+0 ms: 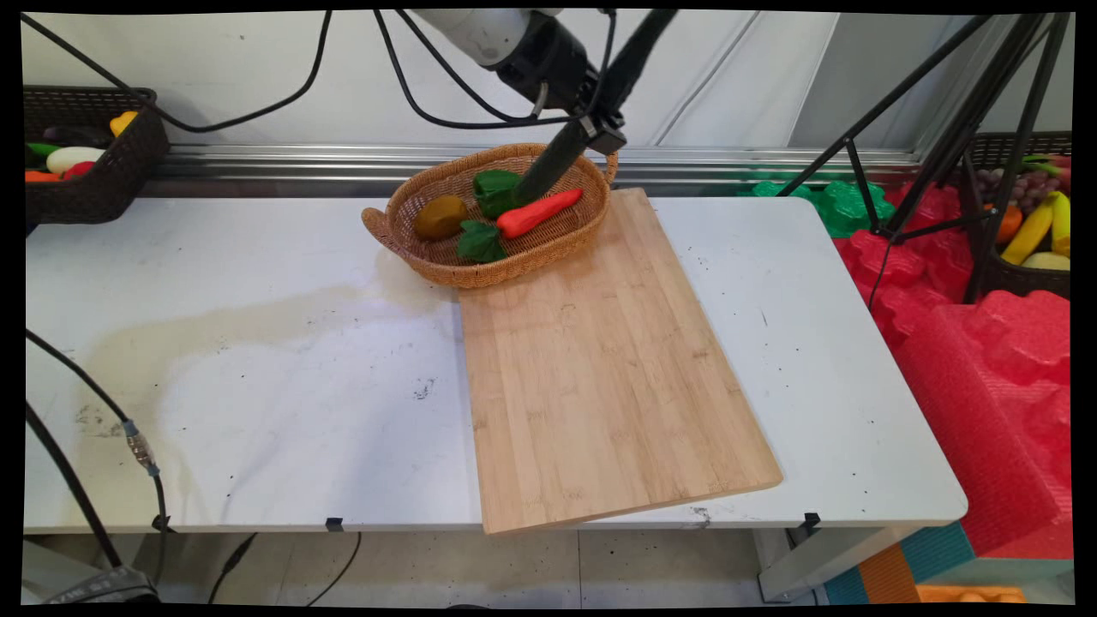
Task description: Place the picked object on the cutting board
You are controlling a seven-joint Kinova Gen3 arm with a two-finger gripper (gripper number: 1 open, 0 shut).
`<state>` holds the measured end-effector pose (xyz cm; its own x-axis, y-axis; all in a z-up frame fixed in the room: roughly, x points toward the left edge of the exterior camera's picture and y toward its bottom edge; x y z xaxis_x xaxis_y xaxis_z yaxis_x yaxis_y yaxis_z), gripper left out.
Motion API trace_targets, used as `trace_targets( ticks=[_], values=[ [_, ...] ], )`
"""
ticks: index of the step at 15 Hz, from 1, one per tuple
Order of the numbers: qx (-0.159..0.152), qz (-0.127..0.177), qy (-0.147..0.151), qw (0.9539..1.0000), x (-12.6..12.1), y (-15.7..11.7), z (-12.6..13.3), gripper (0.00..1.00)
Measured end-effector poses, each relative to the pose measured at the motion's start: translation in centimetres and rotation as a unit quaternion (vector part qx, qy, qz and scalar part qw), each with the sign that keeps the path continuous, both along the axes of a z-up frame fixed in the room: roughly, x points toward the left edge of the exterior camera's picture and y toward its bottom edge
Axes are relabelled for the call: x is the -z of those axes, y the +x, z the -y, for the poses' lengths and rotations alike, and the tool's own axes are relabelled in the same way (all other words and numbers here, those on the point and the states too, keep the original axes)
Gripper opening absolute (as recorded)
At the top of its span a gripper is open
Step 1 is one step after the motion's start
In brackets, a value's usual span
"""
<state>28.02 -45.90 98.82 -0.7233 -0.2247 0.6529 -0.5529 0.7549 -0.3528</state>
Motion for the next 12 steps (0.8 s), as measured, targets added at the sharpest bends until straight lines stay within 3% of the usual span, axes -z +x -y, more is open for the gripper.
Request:
trace_targets(
  ticks=[6, 12],
  values=[
    [0.074, 0.049, -0.023, 0.9958, -1.1, -3.9, -4.4, 0.0],
    [0.13, 0.089, -0.009, 0.9875, 0.6, -7.6, -8.1, 0.0]
  ],
)
